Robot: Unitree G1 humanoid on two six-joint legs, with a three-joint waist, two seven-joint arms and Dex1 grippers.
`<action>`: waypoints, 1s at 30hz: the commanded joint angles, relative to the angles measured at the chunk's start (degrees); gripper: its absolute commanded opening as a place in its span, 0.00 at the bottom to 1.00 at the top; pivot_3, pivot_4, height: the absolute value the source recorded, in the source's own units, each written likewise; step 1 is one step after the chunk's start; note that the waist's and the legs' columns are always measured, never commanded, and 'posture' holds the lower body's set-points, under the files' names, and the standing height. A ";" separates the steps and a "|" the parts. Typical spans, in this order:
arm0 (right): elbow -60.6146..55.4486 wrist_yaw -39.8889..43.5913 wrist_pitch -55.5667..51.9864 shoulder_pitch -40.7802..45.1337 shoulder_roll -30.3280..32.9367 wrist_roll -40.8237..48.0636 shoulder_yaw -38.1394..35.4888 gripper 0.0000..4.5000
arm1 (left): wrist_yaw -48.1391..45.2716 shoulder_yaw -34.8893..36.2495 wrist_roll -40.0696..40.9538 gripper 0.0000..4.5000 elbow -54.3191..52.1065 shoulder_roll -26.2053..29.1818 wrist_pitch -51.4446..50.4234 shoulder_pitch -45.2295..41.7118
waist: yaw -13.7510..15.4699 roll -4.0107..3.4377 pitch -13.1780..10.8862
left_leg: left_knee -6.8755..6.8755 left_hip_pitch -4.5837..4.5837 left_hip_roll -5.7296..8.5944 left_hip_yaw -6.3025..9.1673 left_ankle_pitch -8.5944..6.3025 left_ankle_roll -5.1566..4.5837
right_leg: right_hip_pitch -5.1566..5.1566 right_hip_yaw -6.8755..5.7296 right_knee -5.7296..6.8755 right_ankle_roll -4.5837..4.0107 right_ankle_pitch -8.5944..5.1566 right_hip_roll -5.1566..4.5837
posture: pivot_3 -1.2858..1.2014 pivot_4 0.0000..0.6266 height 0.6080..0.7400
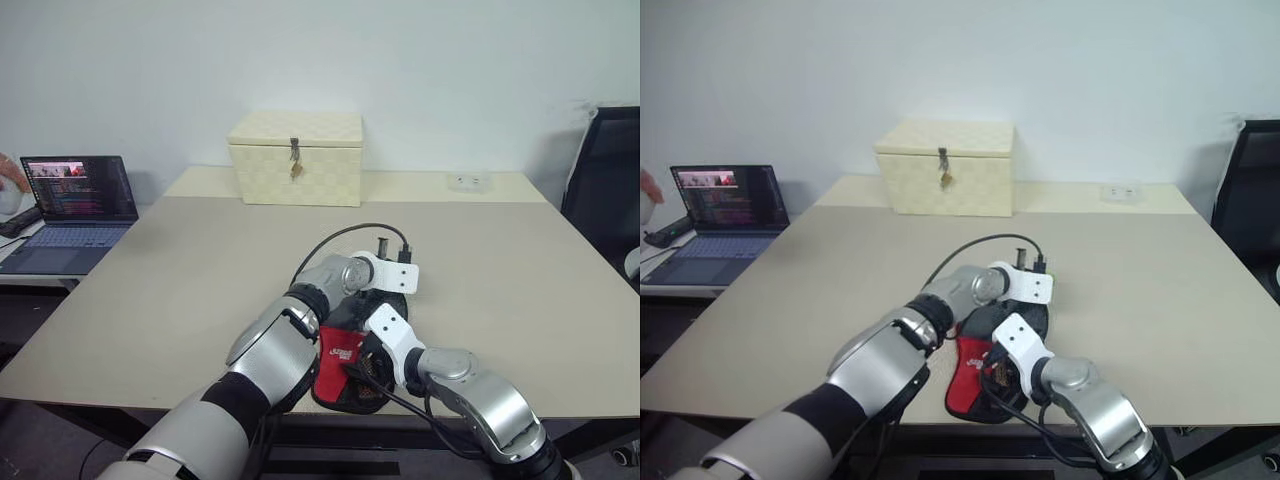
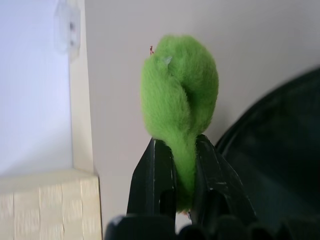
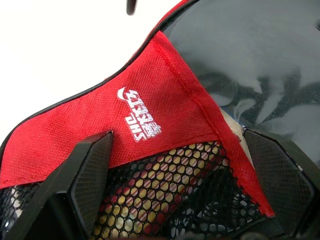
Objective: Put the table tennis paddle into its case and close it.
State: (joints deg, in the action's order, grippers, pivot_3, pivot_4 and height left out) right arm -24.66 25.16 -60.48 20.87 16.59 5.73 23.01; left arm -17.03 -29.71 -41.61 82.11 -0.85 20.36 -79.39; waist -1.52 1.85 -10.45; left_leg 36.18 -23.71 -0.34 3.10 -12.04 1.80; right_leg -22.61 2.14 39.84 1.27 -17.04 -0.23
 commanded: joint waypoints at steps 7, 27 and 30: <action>4.74 1.23 -3.75 -2.35 -0.21 1.63 4.27 1.00 | -2.45 -1.12 0.43 0.01 -2.86 -4.36 8.16 -2.46 | -0.09 -0.01 0.03 | -0.02 0.06 0.30 0.00 0.00 0.00 | 0.04 0.03 0.00 0.02 -0.01 -0.02 | 0.52 0.24 1.00; 11.79 1.93 -0.38 3.75 -3.28 1.89 -0.09 1.00 | -18.00 8.88 11.18 0.77 -3.25 -1.13 1.74 2.33 | -1.69 -0.01 0.09 | -0.09 0.81 0.26 -0.16 -0.01 -0.01 | 0.62 0.21 0.07 0.06 -0.04 0.01 | 0.52 0.24 1.00; 13.55 2.94 0.94 5.35 -3.57 2.45 -0.73 1.00 | -22.06 13.85 16.37 0.93 -3.63 -0.40 -1.09 2.36 | -1.96 -0.02 0.10 | -0.07 0.87 0.21 -0.16 0.00 -0.01 | 0.67 0.22 0.08 0.07 -0.04 0.07 | 0.52 0.24 1.00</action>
State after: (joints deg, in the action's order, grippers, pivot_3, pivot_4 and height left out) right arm -15.47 27.70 -58.78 26.65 13.07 7.89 21.82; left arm -37.39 -19.01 -28.94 80.83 -1.92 20.57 -76.36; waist -3.48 1.83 -10.35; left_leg 36.12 -22.82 -0.15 2.93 -12.03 1.78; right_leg -21.94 2.38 39.93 1.34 -17.07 -0.14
